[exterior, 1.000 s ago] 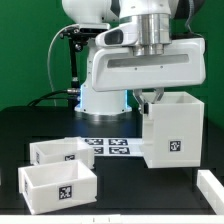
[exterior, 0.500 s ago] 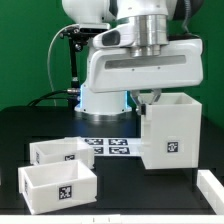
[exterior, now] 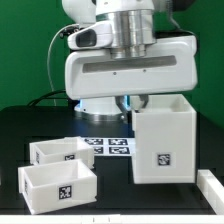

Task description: Assemble drawer

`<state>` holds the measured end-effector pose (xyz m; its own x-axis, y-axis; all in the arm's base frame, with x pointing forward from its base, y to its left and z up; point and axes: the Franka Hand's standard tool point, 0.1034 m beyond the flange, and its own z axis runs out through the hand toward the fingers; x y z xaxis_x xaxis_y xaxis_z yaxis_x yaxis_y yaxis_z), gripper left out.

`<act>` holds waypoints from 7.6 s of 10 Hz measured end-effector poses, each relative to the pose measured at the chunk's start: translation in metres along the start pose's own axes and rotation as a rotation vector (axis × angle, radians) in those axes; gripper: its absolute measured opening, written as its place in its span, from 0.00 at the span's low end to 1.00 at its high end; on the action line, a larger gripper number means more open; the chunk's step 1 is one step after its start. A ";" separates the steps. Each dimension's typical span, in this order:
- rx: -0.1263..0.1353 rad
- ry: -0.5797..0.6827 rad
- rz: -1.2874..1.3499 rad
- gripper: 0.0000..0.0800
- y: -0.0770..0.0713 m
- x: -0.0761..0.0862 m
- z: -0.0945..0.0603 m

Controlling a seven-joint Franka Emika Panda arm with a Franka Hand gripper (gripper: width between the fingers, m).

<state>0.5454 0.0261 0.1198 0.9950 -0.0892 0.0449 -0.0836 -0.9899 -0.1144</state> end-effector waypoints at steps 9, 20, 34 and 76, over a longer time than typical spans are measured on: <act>-0.004 -0.001 -0.009 0.05 -0.013 0.043 0.015; -0.021 0.073 -0.003 0.05 -0.015 0.085 0.026; -0.031 0.114 -0.282 0.81 0.052 0.056 -0.027; -0.138 0.043 -1.085 0.05 0.112 -0.023 0.063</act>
Offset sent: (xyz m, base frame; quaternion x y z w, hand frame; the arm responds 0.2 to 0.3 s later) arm 0.0000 0.0000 0.0000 0.0000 0.0000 0.0000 1.0000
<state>0.5162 -0.0757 0.0436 0.5406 0.8365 0.0894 0.8282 -0.5478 0.1186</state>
